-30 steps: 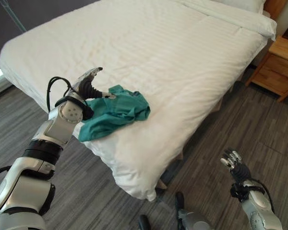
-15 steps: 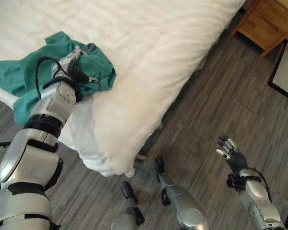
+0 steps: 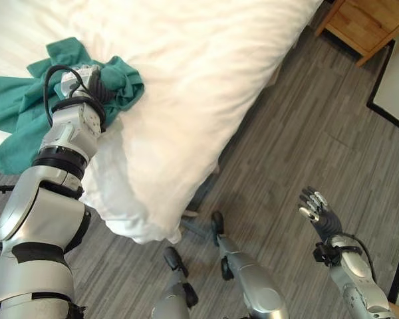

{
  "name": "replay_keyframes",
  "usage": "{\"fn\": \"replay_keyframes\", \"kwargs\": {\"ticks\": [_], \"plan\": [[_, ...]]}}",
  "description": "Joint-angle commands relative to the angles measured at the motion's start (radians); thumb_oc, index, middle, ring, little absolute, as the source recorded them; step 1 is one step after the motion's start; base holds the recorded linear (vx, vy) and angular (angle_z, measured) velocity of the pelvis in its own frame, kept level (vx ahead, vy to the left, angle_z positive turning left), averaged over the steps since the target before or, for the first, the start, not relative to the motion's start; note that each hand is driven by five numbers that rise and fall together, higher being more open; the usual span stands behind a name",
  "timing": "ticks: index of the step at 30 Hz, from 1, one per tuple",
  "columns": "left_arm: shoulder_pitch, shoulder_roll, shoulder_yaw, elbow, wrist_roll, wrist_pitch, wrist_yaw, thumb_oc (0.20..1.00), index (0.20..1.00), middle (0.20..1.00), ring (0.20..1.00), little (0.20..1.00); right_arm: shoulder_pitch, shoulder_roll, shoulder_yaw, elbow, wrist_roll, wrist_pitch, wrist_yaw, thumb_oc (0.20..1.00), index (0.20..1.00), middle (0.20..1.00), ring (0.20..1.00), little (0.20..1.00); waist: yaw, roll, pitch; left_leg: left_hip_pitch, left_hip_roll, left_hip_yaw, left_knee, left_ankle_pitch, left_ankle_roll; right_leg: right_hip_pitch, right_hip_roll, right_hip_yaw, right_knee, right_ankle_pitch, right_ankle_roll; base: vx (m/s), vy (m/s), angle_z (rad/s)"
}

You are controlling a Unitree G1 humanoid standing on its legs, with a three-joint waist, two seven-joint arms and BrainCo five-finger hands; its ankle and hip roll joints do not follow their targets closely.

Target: Pick up bed clothes into laundry basket.

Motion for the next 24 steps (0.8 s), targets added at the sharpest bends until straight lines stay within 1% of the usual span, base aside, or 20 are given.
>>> {"fn": "replay_keyframes", "kwargs": {"ticks": [1, 2, 3, 5, 6, 7, 8, 11, 12, 13, 14, 16, 17, 19, 20, 21, 22, 24], "plan": [[0.144, -0.028, 0.125, -0.104, -0.239, -0.065, 0.022, 0.2, 0.2, 0.2, 0.2, 0.2, -0.004, 0.006, -0.065, -0.021, -0.015, -0.038, -0.008, 1.0, 1.0, 1.0, 1.0, 1.0, 0.048, 0.043, -0.032, 0.025, 0.054, -0.085, 0.006, 0.006, -0.036, 0.102, -0.086, -0.071, 0.012, -0.116, 0.125, 0.16, 0.05, 0.31], [0.363, -0.072, 0.279, -0.312, -0.433, -0.114, 0.006, 0.2, 0.2, 0.2, 0.2, 0.2, -0.018, 0.02, -0.103, -0.007, -0.048, -0.016, -0.021, 1.0, 1.0, 1.0, 1.0, 1.0, 0.077, 0.079, -0.065, 0.072, 0.048, -0.097, 0.006, -0.01, -0.032, 0.156, -0.092, -0.083, 0.012, -0.135, 0.117, 0.18, 0.057, 0.15], [0.447, -0.083, 0.329, -0.385, -0.48, -0.124, -0.015, 0.2, 0.2, 0.2, 0.2, 0.2, -0.02, 0.02, -0.117, -0.002, -0.063, -0.008, -0.023, 1.0, 1.0, 1.0, 1.0, 1.0, 0.084, 0.09, -0.078, 0.091, 0.046, -0.101, 0.006, -0.016, -0.031, 0.179, -0.093, -0.089, 0.012, -0.143, 0.116, 0.21, 0.066, 0.2], [0.687, -0.147, 0.459, -0.596, -0.646, -0.176, -0.039, 0.2, 0.2, 0.2, 0.2, 0.2, -0.052, 0.025, -0.168, 0.012, -0.092, 0.005, -0.026, 1.0, 1.0, 1.0, 1.0, 1.0, 0.113, 0.125, -0.137, 0.144, 0.036, -0.119, 0.006, -0.034, -0.024, 0.252, -0.1, -0.1, 0.012, -0.17, 0.108, 0.17, 0.039, 0.43], [0.74, -0.158, 0.49, -0.64, -0.657, -0.178, -0.049, 0.2, 0.2, 0.2, 0.2, 0.2, -0.059, 0.03, -0.172, 0.018, -0.094, 0.006, -0.023, 1.0, 1.0, 1.0, 1.0, 1.0, 0.117, 0.131, -0.149, 0.155, 0.032, -0.124, 0.006, -0.032, -0.022, 0.268, -0.102, -0.103, 0.012, -0.172, 0.104, 0.12, 0.022, 0.54], [0.824, -0.195, 0.552, -0.721, -0.73, -0.201, -0.051, 0.2, 0.2, 0.2, 0.2, 0.2, -0.067, 0.032, -0.193, 0.016, -0.101, 0.003, -0.025, 1.0, 1.0, 1.0, 1.0, 1.0, 0.133, 0.143, -0.169, 0.176, 0.029, -0.136, 0.006, -0.039, -0.018, 0.301, -0.106, -0.109, 0.012, -0.184, 0.1, 0.03, 0.008, 0.41], [0.862, -0.207, 0.577, -0.754, -0.748, -0.202, -0.065, 0.2, 0.2, 0.2, 0.2, 0.2, -0.07, 0.034, -0.197, 0.014, -0.104, 0.004, -0.023, 1.0, 1.0, 1.0, 1.0, 1.0, 0.135, 0.148, -0.181, 0.18, 0.025, -0.142, 0.006, -0.036, -0.016, 0.31, -0.109, -0.112, 0.012, -0.184, 0.098, 0.03, -0.002, 0.32], [0.981, -0.277, 0.668, -0.863, -0.811, -0.222, -0.068, 0.2, 0.2, 0.2, 0.2, 0.2, -0.074, 0.042, -0.218, 0.005, -0.11, -0.001, -0.03, 1.0, 1.0, 1.0, 1.0, 1.0, 0.158, 0.16, -0.208, 0.198, 0.019, -0.161, 0.006, -0.037, -0.011, 0.343, -0.114, -0.123, 0.012, -0.193, 0.091, 0.01, -0.004, 0.25], [1.026, -0.325, 0.693, -0.895, -0.843, -0.227, -0.065, 0.2, 0.2, 0.2, 0.2, 0.2, -0.069, 0.05, -0.224, -0.006, -0.109, -0.004, -0.029, 1.0, 1.0, 1.0, 1.0, 1.0, 0.165, 0.162, -0.212, 0.21, 0.018, -0.167, 0.006, -0.039, -0.009, 0.358, -0.117, -0.128, 0.012, -0.197, 0.089, 0.03, -0.004, 0.08], [1.065, -0.366, 0.706, -0.921, -0.864, -0.228, -0.072, 0.2, 0.2, 0.2, 0.2, 0.2, -0.063, 0.057, -0.229, -0.012, -0.109, -0.006, -0.027, 1.0, 1.0, 1.0, 1.0, 1.0, 0.17, 0.164, -0.218, 0.213, 0.016, -0.172, 0.006, -0.039, -0.007, 0.365, -0.118, -0.129, 0.012, -0.199, 0.087, 0.02, -0.006, 0.04], [1.145, -0.451, 0.723, -0.947, -0.885, -0.223, -0.087, 0.2, 0.2, 0.2, 0.2, 0.2, -0.056, 0.071, -0.243, -0.028, -0.103, -0.005, -0.021, 1.0, 1.0, 1.0, 1.0, 1.0, 0.183, 0.165, -0.225, 0.224, 0.012, -0.181, 0.006, -0.042, -0.003, 0.38, -0.122, -0.136, 0.014, -0.205, 0.083, 0.01, -0.004, 0.04], [1.217, -0.529, 0.719, -0.97, -0.888, -0.212, -0.091, 0.2, 0.2, 0.2, 0.2, 0.2, -0.035, 0.08, -0.254, -0.055, -0.097, -0.003, -0.013, 1.0, 1.0, 1.0, 1.0, 1.0, 0.19, 0.169, -0.227, 0.236, 0.008, -0.187, 0.006, -0.046, 0.002, 0.397, -0.127, -0.143, 0.016, -0.209, 0.081, 0.0, 0.0, 0.0], [1.218, -0.529, 0.719, -0.971, -0.888, -0.212, -0.091, 0.2, 0.2, 0.2, 0.2, 0.2, -0.034, 0.08, -0.254, -0.055, -0.097, -0.002, -0.013, 1.0, 1.0, 1.0, 1.0, 1.0, 0.189, 0.17, -0.227, 0.237, 0.008, -0.187, 0.006, -0.046, 0.002, 0.398, -0.127, -0.143, 0.016, -0.209, 0.081, 0.0, 0.0, 0.0], [1.28, -0.625, 0.696, -0.918, -0.943, -0.195, -0.099, 0.2, 0.2, 0.2, 0.2, 0.2, -0.01, 0.101, -0.27, -0.073, -0.09, -0.002, -0.009, 1.0, 1.0, 1.0, 1.0, 1.0, 0.199, 0.17, -0.228, 0.249, 0.005, -0.195, 0.006, -0.05, 0.007, 0.418, -0.133, -0.151, 0.02, -0.216, 0.077, 0.0, 0.001, 0.08], [1.281, -0.626, 0.695, -0.917, -0.944, -0.196, -0.099, 0.2, 0.2, 0.2, 0.2, 0.2, -0.008, 0.1, -0.271, -0.074, -0.09, -0.002, -0.009, 1.0, 1.0, 1.0, 1.0, 1.0, 0.198, 0.171, -0.227, 0.252, 0.005, -0.196, 0.006, -0.05, 0.007, 0.421, -0.133, -0.152, 0.02, -0.217, 0.077, -0.01, -0.012, 0.1], [1.29, -0.648, 0.68, -0.899, -0.966, -0.189, -0.1, 0.2, 0.2, 0.2, 0.2, 0.2, -0.001, 0.106, -0.275, -0.077, -0.09, -0.002, -0.012, 1.0, 1.0, 1.0, 1.0, 1.0, 0.2, 0.17, -0.225, 0.255, 0.004, -0.199, 0.006, -0.051, 0.009, 0.426, -0.133, -0.155, 0.02, -0.22, 0.077, -0.02, -0.034, 0.08], [1.317, -0.668, 0.653, -0.867, -0.942, -0.174, -0.097, 0.2, 0.2, 0.2, 0.2, 0.2, 0.013, 0.115, -0.277, -0.079, -0.097, -0.001, -0.016, 1.0, 1.0, 1.0, 1.0, 1.0, 0.203, 0.17, -0.22, 0.257, 0.005, -0.203, 0.006, -0.049, 0.01, 0.432, -0.134, -0.161, 0.021, -0.222, 0.076, -0.03, -0.044, 0.05], [1.322, -0.638, 0.635, -0.869, -0.887, -0.164, -0.107, 0.2, 0.2, 0.2, 0.2, 0.2, 0.016, 0.118, -0.278, -0.076, -0.105, -0.004, -0.029, 1.0, 1.0, 1.0, 1.0, 1.0, 0.204, 0.171, -0.216, 0.258, 0.007, -0.205, 0.006, -0.047, 0.009, 0.438, -0.131, -0.167, 0.019, -0.226, 0.076, -0.02, -0.041, 0.16]]}}
